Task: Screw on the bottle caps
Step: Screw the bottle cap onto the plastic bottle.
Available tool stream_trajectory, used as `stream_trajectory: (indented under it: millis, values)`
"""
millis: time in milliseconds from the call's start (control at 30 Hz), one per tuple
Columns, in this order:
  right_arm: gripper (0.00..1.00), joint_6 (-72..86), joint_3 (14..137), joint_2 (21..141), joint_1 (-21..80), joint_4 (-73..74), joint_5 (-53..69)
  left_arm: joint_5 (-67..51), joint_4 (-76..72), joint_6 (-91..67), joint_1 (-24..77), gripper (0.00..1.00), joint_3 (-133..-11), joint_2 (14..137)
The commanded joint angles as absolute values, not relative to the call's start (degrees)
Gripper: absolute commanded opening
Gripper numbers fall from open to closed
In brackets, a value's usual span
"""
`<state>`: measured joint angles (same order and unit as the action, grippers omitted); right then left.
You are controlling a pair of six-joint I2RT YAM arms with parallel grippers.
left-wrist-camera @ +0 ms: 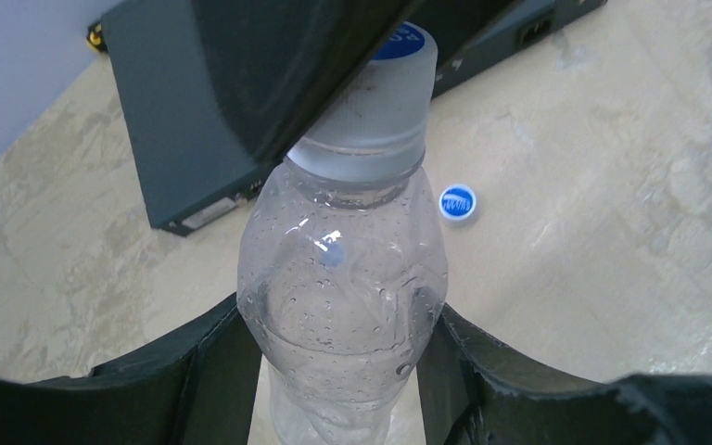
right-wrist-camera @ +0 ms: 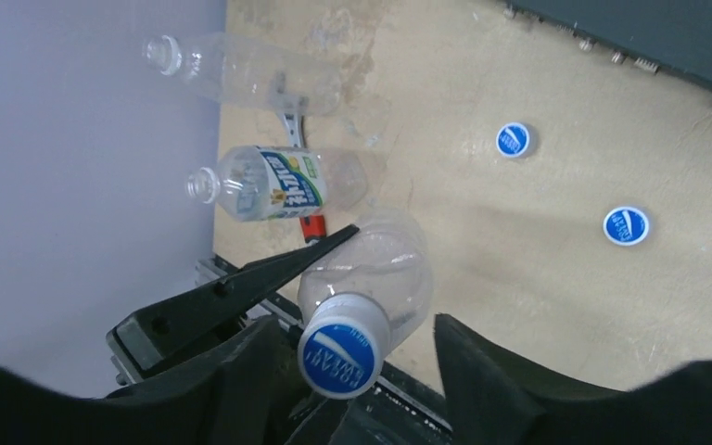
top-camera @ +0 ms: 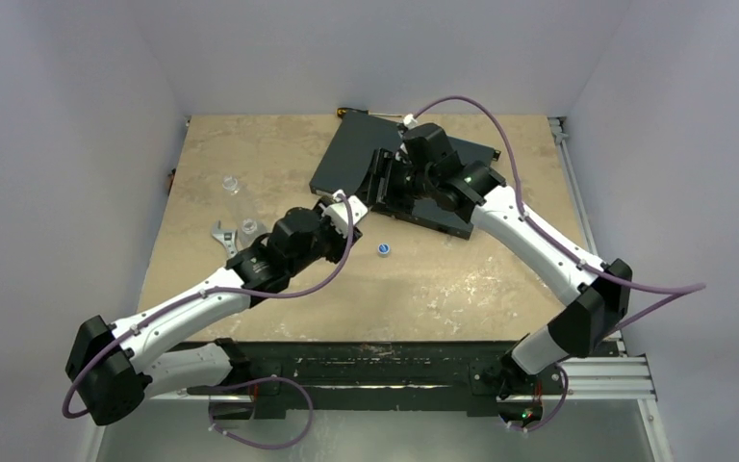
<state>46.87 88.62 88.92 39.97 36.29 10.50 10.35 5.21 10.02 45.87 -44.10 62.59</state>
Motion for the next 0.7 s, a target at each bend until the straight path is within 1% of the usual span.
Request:
stream_trajectory:
  millis: [0, 67, 100, 133, 200, 267, 467, 567, 667]
  values:
    - [0.74, 46.33, 92.95, 82.81, 37.79, 37.72, 10.94, 4.85, 2.75, 7.37, 44.86, 0.00, -49.15, 62.40]
    - [0.87, 43.87, 93.94, 80.65, 36.83, 39.50, 8.96, -2.44, 4.93, 6.01, 42.49, 0.00, -49.63, 62.41]
    - [0.91, 42.23, 93.93, 79.48, 36.42, 40.10, 7.96, -5.75, 5.89, 5.29, 41.28, 0.00, -49.65, 62.32]
    - [0.94, 40.34, 93.70, 78.06, 36.05, 40.74, 6.59, -9.67, 7.11, 4.86, 39.82, 0.00, -49.80, 62.24]
    - [0.96, 35.39, 91.96, 75.03, 35.76, 41.00, 4.35, -17.95, 9.04, 4.39, 37.09, 0.00, -50.25, 62.23]
    - [0.96, 29.53, 89.41, 71.87, 35.61, 40.15, 5.40, -25.63, 10.34, 4.58, 35.80, 0.00, -50.32, 62.00]
    - [0.86, 11.89, 81.74, 67.21, 36.29, 39.98, 24.13, -48.95, 11.69, 3.78, 34.86, 0.00, -50.06, 63.96]
    - [0.83, 7.53, 79.89, 66.23, 40.04, 41.20, 22.89, -57.94, 11.93, 3.31, 34.85, 0.00, -49.68, 65.67]
    - [0.77, 5.44, 78.59, 65.90, 41.73, 41.10, 25.57, -62.16, 12.72, 3.66, 34.82, 0.00, -49.62, 66.47]
